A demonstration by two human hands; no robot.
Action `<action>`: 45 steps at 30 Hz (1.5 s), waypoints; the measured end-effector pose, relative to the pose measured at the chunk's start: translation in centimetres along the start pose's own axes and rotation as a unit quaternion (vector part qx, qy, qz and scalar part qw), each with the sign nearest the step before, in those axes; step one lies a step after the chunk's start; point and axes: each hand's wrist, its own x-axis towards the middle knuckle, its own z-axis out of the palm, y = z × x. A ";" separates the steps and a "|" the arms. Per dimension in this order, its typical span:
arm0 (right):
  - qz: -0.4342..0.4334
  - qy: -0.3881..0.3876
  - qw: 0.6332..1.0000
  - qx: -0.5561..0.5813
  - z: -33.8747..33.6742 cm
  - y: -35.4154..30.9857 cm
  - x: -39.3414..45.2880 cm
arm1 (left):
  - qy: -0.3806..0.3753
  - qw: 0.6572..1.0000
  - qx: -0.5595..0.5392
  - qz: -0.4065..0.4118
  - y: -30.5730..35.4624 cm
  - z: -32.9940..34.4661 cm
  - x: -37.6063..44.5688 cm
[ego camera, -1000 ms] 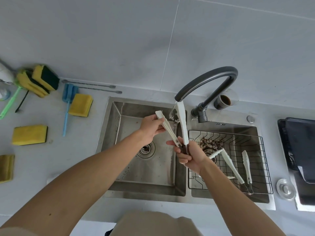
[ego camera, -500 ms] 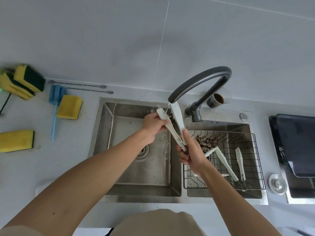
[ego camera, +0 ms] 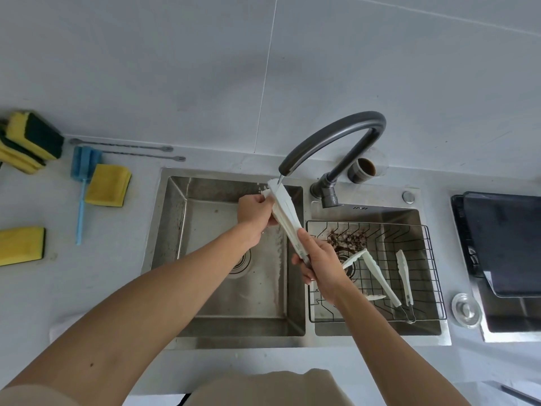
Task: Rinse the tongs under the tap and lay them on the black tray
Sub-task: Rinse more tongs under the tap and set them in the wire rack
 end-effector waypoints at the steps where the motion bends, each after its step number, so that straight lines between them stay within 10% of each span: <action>1: 0.002 0.011 1.000 -0.001 0.0 0.1 0.0 | 0.011 1.000 0.002 0.004 0.2 -0.2 0.1; 12: -0.033 0.113 0.984 -0.131 0.1 0.9 0.9 | -0.029 0.997 -0.069 0.023 1.5 -2.3 0.1; 23: -0.154 0.206 0.866 -0.428 1.3 -0.1 0.9 | -0.007 0.998 -0.053 -0.031 1.7 -2.4 -0.4; 30: -0.143 0.130 0.930 -0.311 1.6 -0.7 0.7 | 0.033 0.997 -0.064 -0.023 1.8 -2.8 0.3; 40: -0.186 0.061 0.925 -0.326 1.8 0.1 0.5 | 0.064 0.996 0.050 0.044 0.8 -2.9 0.7; 45: -0.152 0.066 0.913 -0.373 2.0 0.0 0.7 | -0.007 0.992 -0.114 0.046 1.8 -2.1 -0.8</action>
